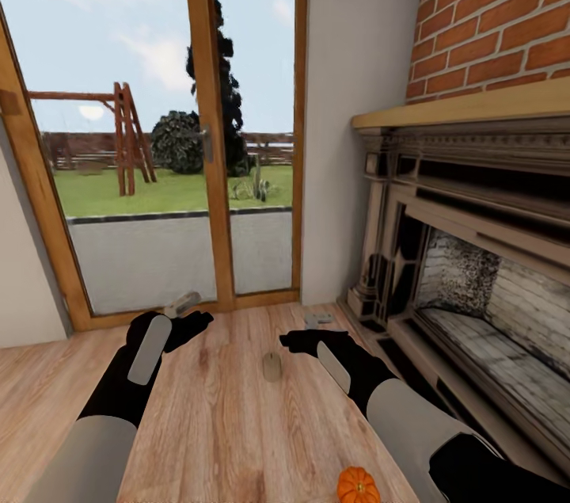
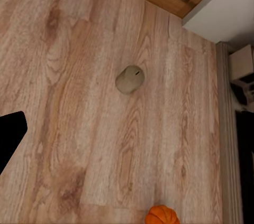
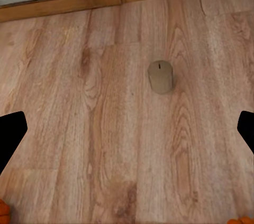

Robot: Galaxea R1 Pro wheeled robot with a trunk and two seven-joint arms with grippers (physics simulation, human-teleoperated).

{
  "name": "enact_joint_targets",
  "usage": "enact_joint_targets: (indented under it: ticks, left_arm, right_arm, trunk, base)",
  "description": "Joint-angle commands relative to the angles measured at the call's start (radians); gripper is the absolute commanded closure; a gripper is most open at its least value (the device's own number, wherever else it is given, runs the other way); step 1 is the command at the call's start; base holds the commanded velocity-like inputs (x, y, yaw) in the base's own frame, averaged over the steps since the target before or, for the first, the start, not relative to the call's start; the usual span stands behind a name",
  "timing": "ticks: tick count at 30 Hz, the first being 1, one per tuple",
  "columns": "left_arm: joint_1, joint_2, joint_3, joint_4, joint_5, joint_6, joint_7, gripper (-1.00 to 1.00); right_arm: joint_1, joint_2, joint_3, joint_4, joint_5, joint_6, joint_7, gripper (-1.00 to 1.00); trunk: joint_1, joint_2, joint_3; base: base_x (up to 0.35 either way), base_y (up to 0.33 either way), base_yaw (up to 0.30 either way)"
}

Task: Place each of the two pumpkins and all three candles from the living room inside a cabinet in the living room (use any cabinet), then make sure every cabinet is closed, and position the cauldron so it is next to a table in the living room.

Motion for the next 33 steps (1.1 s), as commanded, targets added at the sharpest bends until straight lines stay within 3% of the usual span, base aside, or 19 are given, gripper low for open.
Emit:
enact_joint_targets:
  ticks: [1,7,33]
  left_arm:
    - [0.000,-0.001,0.002,-0.001,0.011,0.002,0.009,-1.00]
    - [0.000,-0.001,0.002,-0.001,0.011,0.002,0.009,-1.00]
    - [0.000,-0.001,0.002,0.000,0.011,0.002,0.008,-1.00]
  right_arm:
    - [-0.001,-0.001,0.005,-0.001,-0.005,0.004,-0.003,-1.00]
    - [-0.001,-0.002,0.004,-0.001,-0.005,0.003,-0.003,-1.00]
    - [-0.001,-0.002,0.003,-0.003,-0.005,-0.012,-0.003,-1.00]
  trunk:
    - [0.000,-0.001,-0.003]
    - [0.000,-0.001,-0.013]
    - [0.000,-0.001,-0.023]
  base:
    - [0.016,0.000,0.000]
    - [0.117,0.000,0.000]
    - [0.320,0.024,-0.063]
